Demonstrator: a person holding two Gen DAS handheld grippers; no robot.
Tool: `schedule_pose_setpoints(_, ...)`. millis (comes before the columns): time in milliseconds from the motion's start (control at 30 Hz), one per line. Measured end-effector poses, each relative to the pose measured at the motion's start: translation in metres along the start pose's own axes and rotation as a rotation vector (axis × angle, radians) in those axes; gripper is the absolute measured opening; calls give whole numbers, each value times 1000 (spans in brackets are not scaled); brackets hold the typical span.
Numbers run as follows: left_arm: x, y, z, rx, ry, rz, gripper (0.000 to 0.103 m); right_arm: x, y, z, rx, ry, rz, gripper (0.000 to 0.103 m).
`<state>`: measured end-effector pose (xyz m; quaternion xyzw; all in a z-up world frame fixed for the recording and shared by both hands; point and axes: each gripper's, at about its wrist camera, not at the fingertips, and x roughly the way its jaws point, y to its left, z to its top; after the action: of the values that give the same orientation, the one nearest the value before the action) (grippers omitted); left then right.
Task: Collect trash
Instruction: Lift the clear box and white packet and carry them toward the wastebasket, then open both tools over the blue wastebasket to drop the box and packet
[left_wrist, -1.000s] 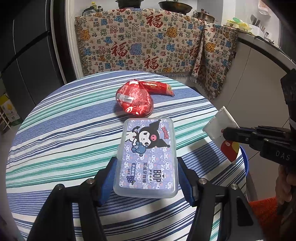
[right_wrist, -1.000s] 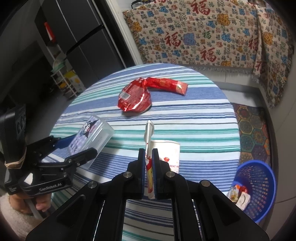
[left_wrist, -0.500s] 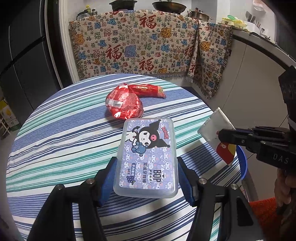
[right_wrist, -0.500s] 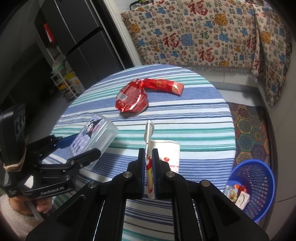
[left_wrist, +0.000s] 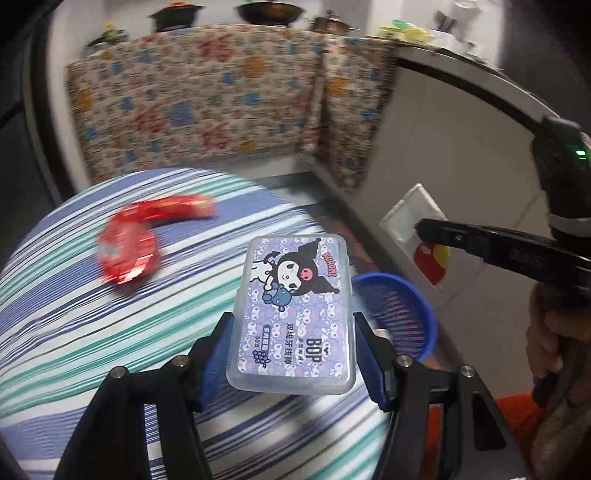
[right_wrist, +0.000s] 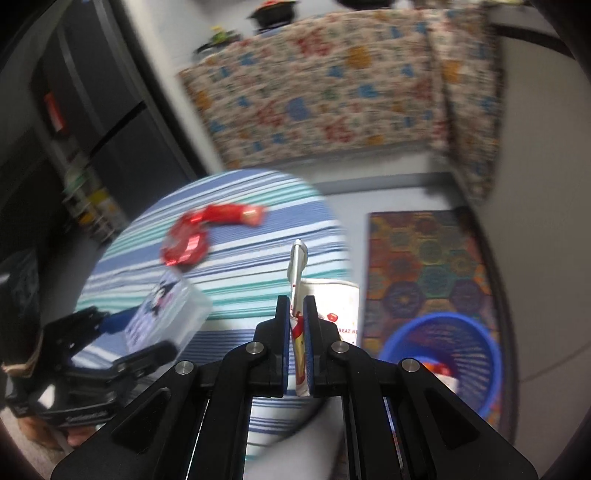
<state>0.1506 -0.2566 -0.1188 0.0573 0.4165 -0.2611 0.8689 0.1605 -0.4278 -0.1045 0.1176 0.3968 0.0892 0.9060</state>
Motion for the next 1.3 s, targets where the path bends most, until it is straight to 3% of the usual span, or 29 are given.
schedule_pose_setpoints(367, 74, -97, 33, 71, 66, -195, 63, -8, -123, 2, 171, 57, -148, 6)
schedule_pose_setpoints(633, 135, -129, 39, 88, 112, -199, 63, 0, -173, -10, 258, 72, -152, 6)
schedule_pose_setpoints(967, 185, -149, 36, 146, 152, -198, 63, 16, -201, -22, 328, 128, -151, 7)
schedule_pose_setpoints(1067, 191, -154, 34, 165, 155, -191, 65, 18, -206, -23, 352, 126, -154, 14)
schedule_pose_setpoints(1133, 197, -156, 33, 180, 159, -188, 74, 17, -210, -24, 367, 117, -156, 47)
schedule_pose_setpoints(1300, 204, -155, 37, 169, 147, -184, 75, 5, -216, -24, 394, 74, -168, 52)
